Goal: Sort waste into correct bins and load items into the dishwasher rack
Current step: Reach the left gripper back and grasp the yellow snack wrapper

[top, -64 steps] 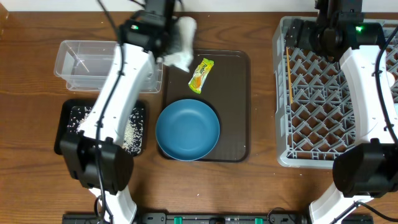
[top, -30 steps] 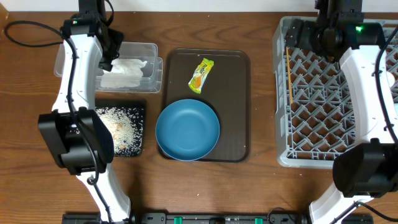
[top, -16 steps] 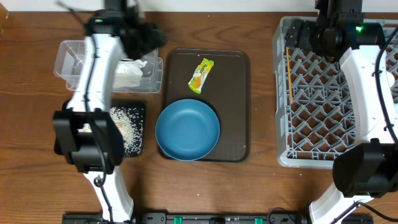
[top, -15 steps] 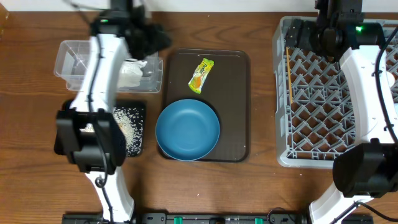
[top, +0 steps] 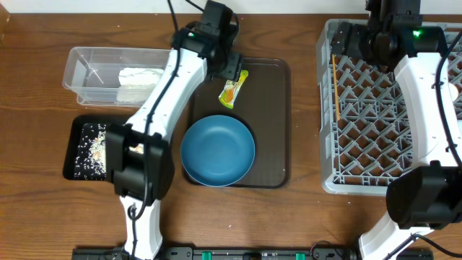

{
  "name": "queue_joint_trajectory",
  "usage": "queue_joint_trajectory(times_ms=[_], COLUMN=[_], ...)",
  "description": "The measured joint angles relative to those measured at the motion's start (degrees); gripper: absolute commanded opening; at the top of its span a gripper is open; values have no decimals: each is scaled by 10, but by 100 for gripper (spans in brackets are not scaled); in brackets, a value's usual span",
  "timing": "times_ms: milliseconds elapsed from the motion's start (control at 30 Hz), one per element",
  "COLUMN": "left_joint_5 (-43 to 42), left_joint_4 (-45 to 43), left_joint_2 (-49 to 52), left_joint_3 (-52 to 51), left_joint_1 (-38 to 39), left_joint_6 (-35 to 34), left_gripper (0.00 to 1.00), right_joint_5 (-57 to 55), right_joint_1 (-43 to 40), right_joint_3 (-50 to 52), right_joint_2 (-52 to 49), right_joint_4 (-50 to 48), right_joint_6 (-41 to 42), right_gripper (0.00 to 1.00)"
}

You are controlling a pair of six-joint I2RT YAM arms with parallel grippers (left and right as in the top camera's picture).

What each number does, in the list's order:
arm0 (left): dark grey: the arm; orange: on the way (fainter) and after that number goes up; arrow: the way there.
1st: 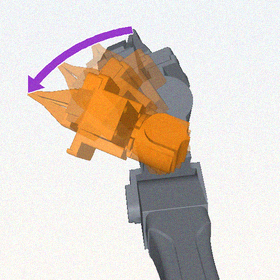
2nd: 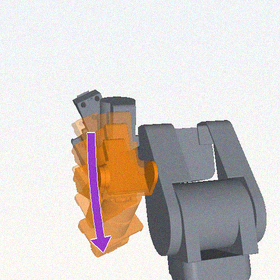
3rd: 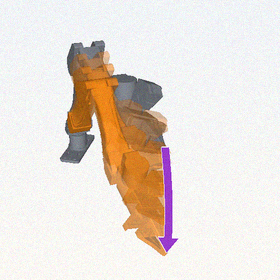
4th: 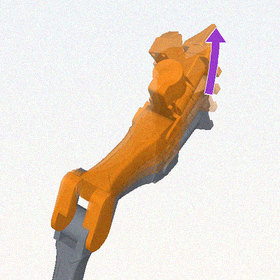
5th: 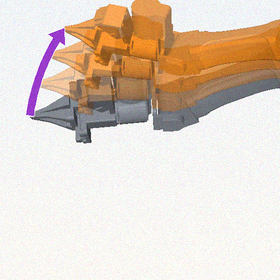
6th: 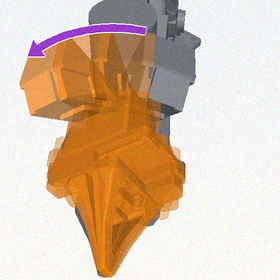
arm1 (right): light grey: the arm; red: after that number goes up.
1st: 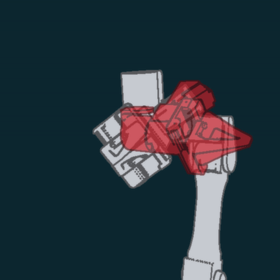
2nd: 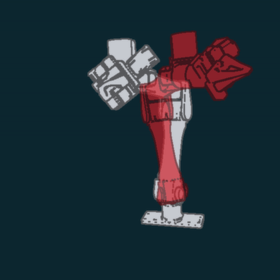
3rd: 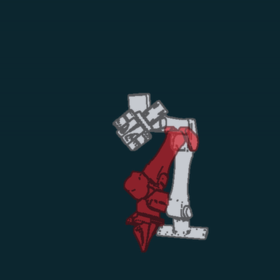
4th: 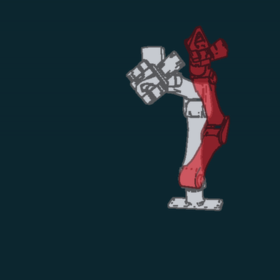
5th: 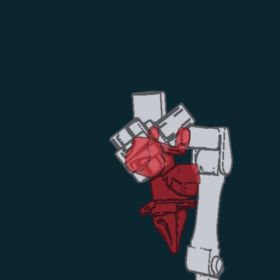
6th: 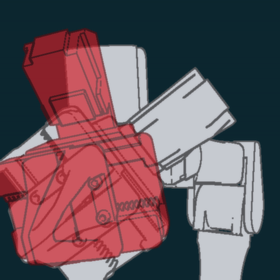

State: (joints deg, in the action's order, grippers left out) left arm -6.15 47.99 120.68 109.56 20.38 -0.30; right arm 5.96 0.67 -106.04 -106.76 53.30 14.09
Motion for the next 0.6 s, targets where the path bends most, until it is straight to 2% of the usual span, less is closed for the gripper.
queue_joint_trajectory(times_ms=[467, 533, 600], left_joint_5=[10, 10, 14], left_joint_4=[-12, -12, -14], left_joint_2=[138, 144, 146], left_joint_3=[0, 0, 0], left_joint_1=[5, 8, 11], left_joint_6=[23, 23, 22], left_gripper=[67, 62, 46], right_joint_5=[0, 0, 0], right_joint_1=[0, 0, 0], right_joint_3=[0, 0, 0], right_joint_2=[0, 0, 0], right_joint_4=[0, 0, 0], right_joint_6=[0, 0, 0], right_gripper=[99, 99, 99])
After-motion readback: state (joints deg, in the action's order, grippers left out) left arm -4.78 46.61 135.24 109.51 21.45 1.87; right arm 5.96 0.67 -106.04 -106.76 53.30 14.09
